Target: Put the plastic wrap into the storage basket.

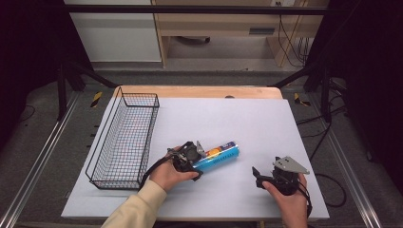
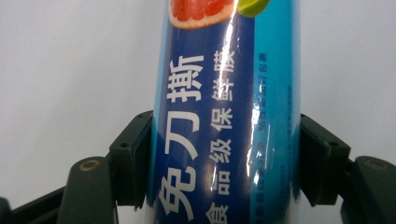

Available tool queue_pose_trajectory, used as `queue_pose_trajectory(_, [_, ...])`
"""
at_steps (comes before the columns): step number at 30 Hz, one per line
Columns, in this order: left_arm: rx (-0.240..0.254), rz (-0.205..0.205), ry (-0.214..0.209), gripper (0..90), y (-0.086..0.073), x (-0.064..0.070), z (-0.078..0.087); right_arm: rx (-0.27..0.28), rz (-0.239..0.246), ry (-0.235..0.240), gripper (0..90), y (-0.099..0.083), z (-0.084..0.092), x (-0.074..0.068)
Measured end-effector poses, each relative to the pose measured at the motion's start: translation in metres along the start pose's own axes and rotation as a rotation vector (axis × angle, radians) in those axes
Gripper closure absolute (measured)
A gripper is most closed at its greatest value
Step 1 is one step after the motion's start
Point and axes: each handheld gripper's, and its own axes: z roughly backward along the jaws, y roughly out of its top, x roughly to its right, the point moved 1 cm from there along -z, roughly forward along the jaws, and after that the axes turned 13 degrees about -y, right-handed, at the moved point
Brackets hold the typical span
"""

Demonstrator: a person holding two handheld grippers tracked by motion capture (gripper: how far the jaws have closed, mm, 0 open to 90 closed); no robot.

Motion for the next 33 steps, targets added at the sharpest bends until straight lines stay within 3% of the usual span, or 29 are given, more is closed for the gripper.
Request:
queue_pose_trajectory(8, [0.055,0.024,-0.007,31.7,-0.002,0.002,0.012,0.0,0.002,0.001,8.6,0.0,0.0,0.0])
queue_pose_trajectory(15, [0.096,0.015,0.006,31.8,0.002,0.014,0.037,-0.002,0.0,0.004,8.6,0.0,0.0,0.0])
queue_pose_trajectory(21, [0.12,-0.007,0.045,31.9,0.008,0.024,0.063,-0.001,-0.006,-0.001,8.5,0.0,0.0,0.0])
queue_pose_trajectory(33, [0.184,0.008,0.098,32.0,0.011,0.031,0.106,0.001,-0.014,-0.006,8.6,0.0,0.0,0.002])
